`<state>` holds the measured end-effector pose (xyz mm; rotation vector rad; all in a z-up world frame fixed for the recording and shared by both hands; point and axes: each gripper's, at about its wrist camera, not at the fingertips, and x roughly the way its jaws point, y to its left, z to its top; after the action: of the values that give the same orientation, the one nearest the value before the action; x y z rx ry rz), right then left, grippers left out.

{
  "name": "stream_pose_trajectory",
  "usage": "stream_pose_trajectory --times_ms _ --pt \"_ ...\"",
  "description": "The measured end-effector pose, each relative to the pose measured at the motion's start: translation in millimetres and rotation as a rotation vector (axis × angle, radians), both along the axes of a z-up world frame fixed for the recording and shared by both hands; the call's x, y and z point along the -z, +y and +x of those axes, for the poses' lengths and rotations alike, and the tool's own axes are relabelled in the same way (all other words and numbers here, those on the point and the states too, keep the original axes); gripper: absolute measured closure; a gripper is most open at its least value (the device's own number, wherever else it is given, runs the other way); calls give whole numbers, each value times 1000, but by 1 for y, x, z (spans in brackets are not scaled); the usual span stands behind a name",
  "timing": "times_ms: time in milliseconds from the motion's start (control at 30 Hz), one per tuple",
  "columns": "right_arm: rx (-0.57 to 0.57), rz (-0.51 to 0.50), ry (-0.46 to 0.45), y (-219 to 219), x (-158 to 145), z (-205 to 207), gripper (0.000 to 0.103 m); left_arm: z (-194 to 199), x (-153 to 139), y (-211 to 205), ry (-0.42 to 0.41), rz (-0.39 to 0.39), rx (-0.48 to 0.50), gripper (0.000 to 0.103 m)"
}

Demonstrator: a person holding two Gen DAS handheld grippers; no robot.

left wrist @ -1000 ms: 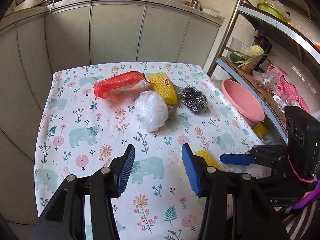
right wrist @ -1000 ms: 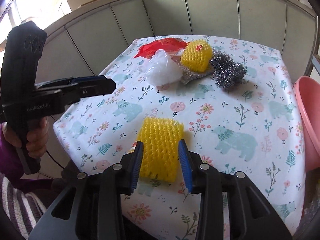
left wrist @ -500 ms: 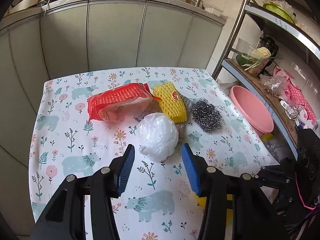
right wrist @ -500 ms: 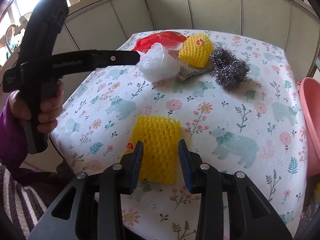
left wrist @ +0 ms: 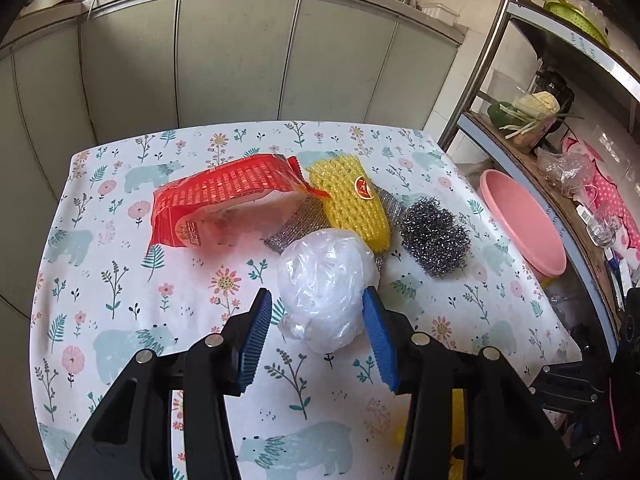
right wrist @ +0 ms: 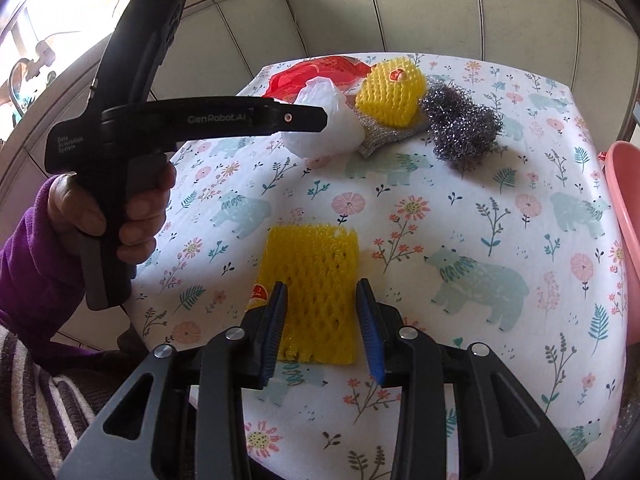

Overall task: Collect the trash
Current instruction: 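Grasp the white plastic bag with the left tool while the right tool grasps the yellow mesh sponge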

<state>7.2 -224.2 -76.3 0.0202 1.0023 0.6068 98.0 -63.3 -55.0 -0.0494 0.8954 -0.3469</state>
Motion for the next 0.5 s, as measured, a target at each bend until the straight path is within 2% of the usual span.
stream_pose_trajectory --times_ms 100,200,500 --pt "-2 7 -5 1 -1 -3 87 -1 0 3 7 -18 -13 74" --pt "3 10 -16 1 -4 -5 92 -6 -4 10 4 -39 -36 80" --pt "16 41 -55 0 -18 -11 94 -33 -27 21 -43 -72 -60 83"
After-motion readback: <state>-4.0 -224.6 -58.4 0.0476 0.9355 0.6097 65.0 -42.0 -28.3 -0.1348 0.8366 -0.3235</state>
